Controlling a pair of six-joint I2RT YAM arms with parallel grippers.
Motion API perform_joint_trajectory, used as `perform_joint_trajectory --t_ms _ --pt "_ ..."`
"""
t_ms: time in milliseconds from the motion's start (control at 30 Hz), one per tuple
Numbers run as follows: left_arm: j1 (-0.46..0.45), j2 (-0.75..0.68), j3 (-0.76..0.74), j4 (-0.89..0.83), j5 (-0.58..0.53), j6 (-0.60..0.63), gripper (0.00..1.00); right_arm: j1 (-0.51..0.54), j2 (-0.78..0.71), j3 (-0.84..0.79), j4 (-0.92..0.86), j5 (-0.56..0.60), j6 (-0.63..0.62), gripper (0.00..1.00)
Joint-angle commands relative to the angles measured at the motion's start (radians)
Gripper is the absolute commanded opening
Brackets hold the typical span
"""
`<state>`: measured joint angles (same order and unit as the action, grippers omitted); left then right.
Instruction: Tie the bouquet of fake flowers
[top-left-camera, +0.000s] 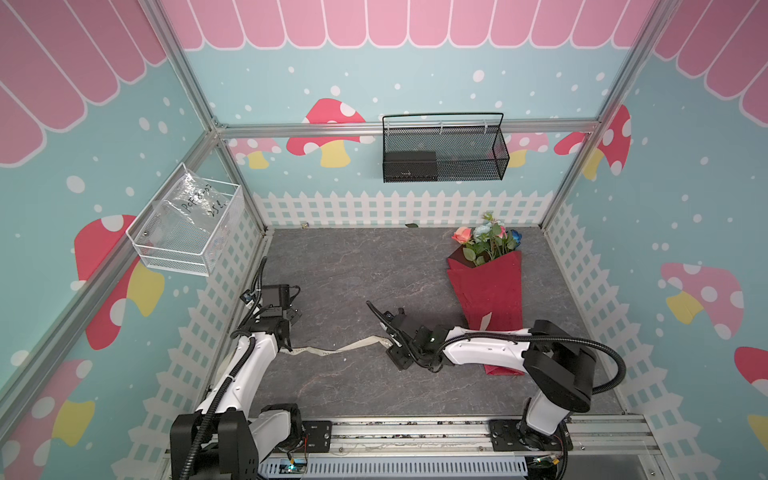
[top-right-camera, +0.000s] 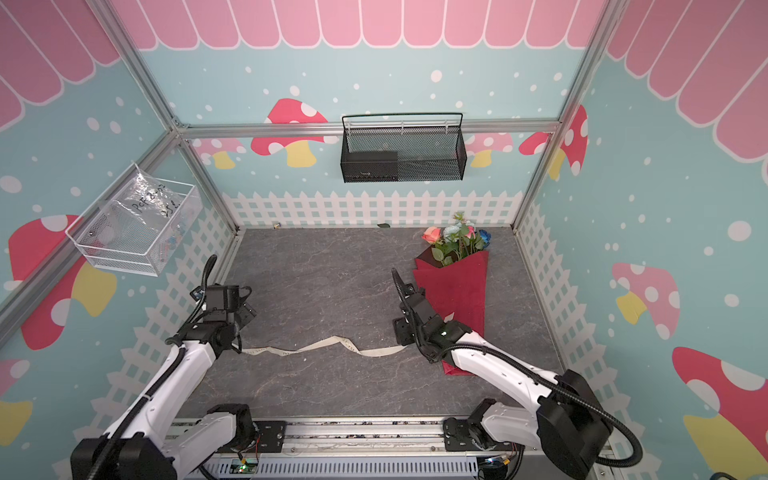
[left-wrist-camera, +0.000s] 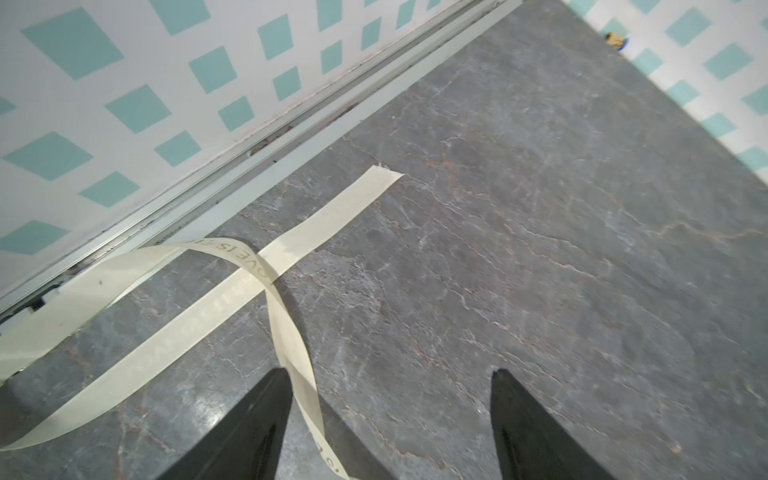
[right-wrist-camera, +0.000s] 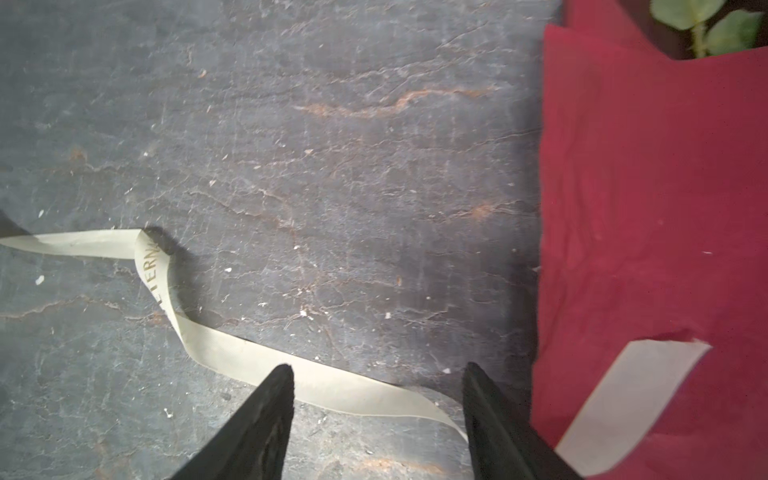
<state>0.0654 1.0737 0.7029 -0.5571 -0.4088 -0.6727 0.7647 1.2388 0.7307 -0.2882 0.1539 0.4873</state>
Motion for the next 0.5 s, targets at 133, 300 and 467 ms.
perform_joint_trajectory --t_ms 133,300,467 --pt "0.024 0.038 -0.015 0.026 0.034 -0.062 0.77 0.204 0.233 0.122 0.036 0.005 -0.067 0.68" --pt "0.024 0.029 -0.042 0.044 0.055 -0.065 0.8 0.283 0.411 0.228 0.042 -0.003 -0.107 0.69" --pt "0.024 0.041 -0.052 0.064 0.112 -0.063 0.85 0.279 0.536 0.284 0.055 0.034 -0.115 0.67"
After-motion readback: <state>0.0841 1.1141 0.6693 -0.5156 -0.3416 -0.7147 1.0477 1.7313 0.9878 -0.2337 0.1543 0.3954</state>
